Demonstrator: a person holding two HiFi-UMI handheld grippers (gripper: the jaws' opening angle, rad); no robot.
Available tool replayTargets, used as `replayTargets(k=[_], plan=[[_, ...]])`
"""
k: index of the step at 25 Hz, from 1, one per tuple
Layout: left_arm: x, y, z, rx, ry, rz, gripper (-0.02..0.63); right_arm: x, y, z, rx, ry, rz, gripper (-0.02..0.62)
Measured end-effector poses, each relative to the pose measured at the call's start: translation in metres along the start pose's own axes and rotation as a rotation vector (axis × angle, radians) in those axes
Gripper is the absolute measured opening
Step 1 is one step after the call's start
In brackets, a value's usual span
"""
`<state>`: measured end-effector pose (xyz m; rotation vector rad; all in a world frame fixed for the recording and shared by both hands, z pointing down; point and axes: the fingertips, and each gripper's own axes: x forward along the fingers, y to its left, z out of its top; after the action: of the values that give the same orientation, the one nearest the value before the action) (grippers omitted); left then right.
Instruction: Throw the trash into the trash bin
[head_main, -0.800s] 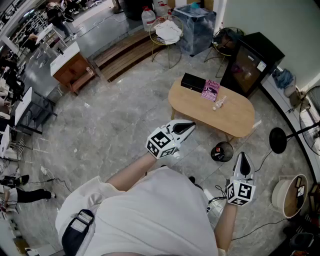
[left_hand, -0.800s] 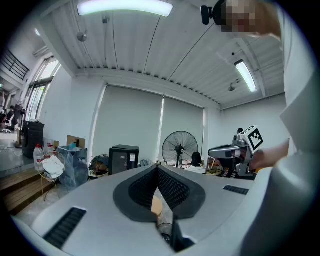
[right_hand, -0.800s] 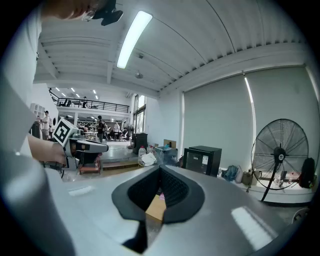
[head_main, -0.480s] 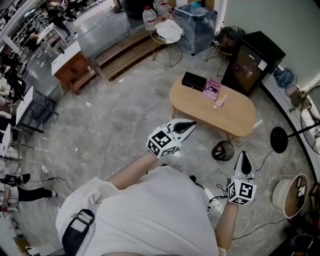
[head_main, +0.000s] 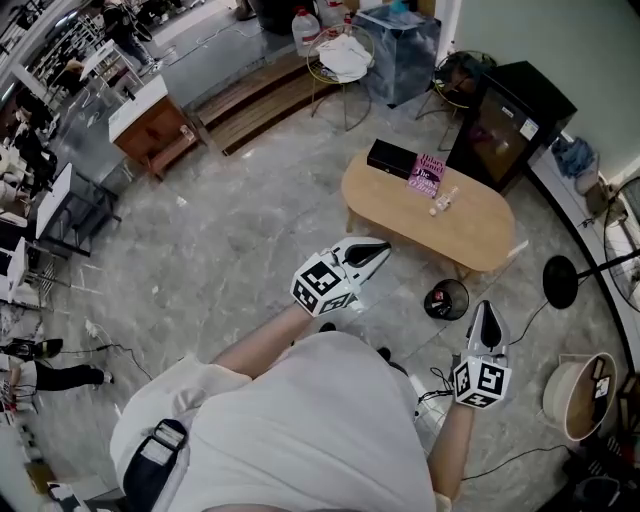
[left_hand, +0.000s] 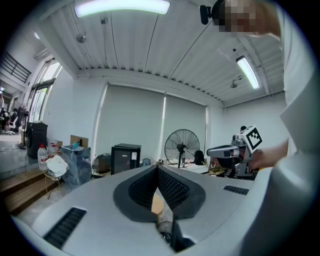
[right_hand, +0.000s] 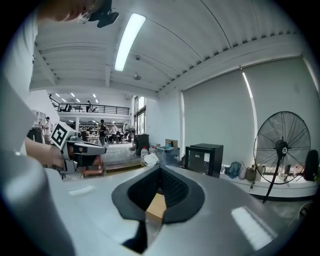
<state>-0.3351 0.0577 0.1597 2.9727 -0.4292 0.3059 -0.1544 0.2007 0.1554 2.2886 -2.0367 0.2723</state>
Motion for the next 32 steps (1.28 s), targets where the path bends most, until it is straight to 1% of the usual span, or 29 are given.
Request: replayTargets(k=[6, 20, 25, 32], plan=[[0.007, -0.013, -0.002, -0.007, 0.002, 0.03, 0.005, -0.002, -0.015, -0.002, -0.005, 0.005, 0.029, 0.011], [0.042, -0.052, -0.014, -0.026, 0.005, 0.088, 0.005, -0.01, -0.075, -0.014, -0.003, 0.017, 0.085, 0.011], [0.047, -0.065, -0.022, -0.031, 0.016, 0.114, 0.006, -0.013, -0.092, -0.024, 0.011, 0.022, 0.099, 0.011], [0.056, -0.069, -0.029, -0.056, 0.03, 0.135, 0.006, -0.009, -0.109, -0.035, 0.023, 0.045, 0.105, 0.011]])
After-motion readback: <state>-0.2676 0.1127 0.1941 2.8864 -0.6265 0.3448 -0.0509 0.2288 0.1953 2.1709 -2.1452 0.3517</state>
